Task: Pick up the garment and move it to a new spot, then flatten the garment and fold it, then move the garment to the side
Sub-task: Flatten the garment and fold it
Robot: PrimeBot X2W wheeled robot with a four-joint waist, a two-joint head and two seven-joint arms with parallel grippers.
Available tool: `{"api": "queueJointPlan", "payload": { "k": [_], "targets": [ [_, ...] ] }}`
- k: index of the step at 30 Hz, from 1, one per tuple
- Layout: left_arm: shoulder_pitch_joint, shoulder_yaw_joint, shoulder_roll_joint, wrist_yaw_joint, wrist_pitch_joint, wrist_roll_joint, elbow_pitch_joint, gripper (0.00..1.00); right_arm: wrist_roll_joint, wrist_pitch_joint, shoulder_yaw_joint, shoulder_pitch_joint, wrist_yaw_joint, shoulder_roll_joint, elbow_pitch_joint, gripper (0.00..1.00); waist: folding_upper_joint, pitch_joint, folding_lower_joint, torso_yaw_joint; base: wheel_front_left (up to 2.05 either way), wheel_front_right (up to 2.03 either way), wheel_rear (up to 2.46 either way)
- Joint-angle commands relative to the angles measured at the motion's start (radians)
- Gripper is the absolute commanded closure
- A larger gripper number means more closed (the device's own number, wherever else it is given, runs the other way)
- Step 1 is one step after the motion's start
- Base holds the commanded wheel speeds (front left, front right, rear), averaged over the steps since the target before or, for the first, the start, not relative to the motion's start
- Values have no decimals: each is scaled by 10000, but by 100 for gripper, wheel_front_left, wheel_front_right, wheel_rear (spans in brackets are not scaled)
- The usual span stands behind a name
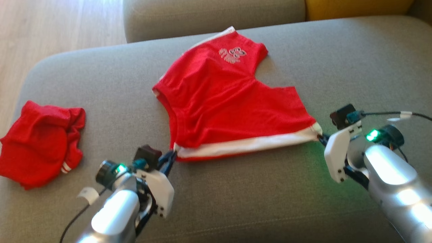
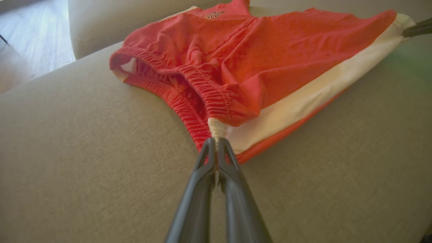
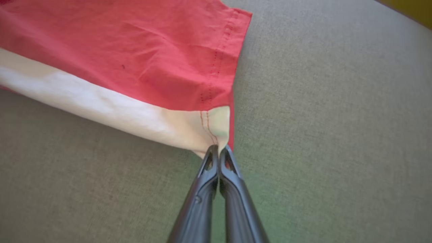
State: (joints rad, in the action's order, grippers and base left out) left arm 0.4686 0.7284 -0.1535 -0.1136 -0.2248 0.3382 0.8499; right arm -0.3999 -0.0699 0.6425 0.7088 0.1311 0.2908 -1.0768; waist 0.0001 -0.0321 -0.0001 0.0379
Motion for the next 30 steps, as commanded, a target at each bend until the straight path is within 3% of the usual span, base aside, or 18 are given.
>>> {"api": "queueJointPlan", "payload": {
  "k": [1, 14, 23, 26, 30],
  "targets": [
    [114, -222, -324, 13, 93, 98, -357, 100, -406, -251, 348, -103, -4, 409, 602, 100, -1, 160, 1, -34, 0, 0, 0],
    [-1748, 430, -835, -86, 1241, 601, -2394, 100, -2957, -2578, 1763, -1465, -4, 3103, 4311, 100, -1, 830, 1, -192, 0, 0, 0],
    [-3347, 612, -1511, 102, 2203, 1119, -4812, 100, -3998, -4122, 1392, -2798, -4, 5083, 6818, 100, -1, 1091, 1, -292, 0, 0, 0],
    [-3664, 522, -1704, 201, 2493, 1385, -5653, 100, -4133, -4265, 803, -3085, -4, 5351, 7429, 100, -1, 1054, 1, -319, 0, 0, 0],
    [-3635, 91, -1723, 415, 2791, 1915, -6686, 100, -3908, -4339, -138, -2995, -4, 5131, 7968, 100, -1, 859, 1, -418, 0, 0, 0]
  ]
}}
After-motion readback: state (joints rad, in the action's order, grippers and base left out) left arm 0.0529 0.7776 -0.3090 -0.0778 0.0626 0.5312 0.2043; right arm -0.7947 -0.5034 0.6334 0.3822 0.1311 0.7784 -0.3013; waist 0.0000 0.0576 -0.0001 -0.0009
